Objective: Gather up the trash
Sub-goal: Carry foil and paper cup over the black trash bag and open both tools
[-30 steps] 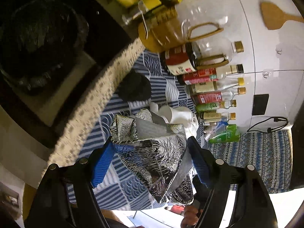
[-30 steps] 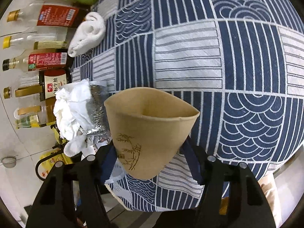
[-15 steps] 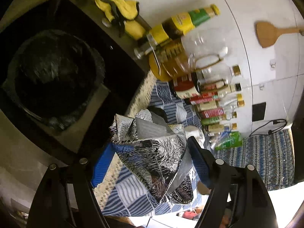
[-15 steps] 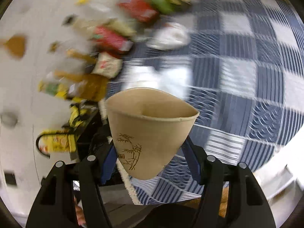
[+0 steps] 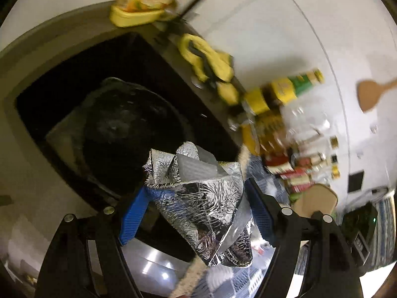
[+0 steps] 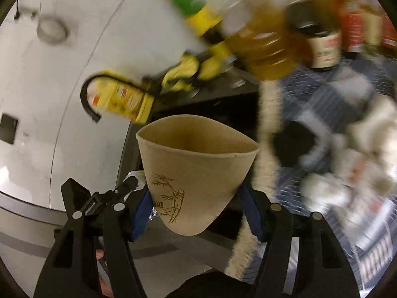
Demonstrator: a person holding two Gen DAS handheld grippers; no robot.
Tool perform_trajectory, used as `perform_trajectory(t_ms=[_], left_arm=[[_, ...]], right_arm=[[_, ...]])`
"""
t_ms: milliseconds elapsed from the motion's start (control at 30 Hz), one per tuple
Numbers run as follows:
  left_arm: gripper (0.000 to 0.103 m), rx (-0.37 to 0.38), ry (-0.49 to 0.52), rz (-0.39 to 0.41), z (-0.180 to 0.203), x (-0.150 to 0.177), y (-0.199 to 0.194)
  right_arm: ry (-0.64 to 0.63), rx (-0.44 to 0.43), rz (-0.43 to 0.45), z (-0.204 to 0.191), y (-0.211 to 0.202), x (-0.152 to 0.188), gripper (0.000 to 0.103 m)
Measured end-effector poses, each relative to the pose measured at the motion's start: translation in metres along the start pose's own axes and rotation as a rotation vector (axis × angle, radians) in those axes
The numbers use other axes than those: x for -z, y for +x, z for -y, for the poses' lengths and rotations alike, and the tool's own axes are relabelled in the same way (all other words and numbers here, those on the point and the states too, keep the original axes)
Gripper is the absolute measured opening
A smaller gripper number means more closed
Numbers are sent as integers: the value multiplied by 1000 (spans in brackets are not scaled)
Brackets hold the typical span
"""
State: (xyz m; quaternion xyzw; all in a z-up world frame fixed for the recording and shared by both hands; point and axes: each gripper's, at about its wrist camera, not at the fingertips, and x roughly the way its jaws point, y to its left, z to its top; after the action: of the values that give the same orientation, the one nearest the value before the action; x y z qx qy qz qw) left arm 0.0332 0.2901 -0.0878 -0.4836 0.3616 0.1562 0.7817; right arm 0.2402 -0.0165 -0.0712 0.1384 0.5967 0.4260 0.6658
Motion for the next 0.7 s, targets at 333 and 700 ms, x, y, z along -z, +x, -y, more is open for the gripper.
perform_trajectory(t_ms=[333, 700], left_arm=[[74, -109, -76, 76, -51, -38, -5], [75, -169, -35, 33, -59, -78, 44]], right_arm=[[-111, 8, -208, -43, 140, -31, 65], [-124, 91, -271, -40, 202, -59, 65]])
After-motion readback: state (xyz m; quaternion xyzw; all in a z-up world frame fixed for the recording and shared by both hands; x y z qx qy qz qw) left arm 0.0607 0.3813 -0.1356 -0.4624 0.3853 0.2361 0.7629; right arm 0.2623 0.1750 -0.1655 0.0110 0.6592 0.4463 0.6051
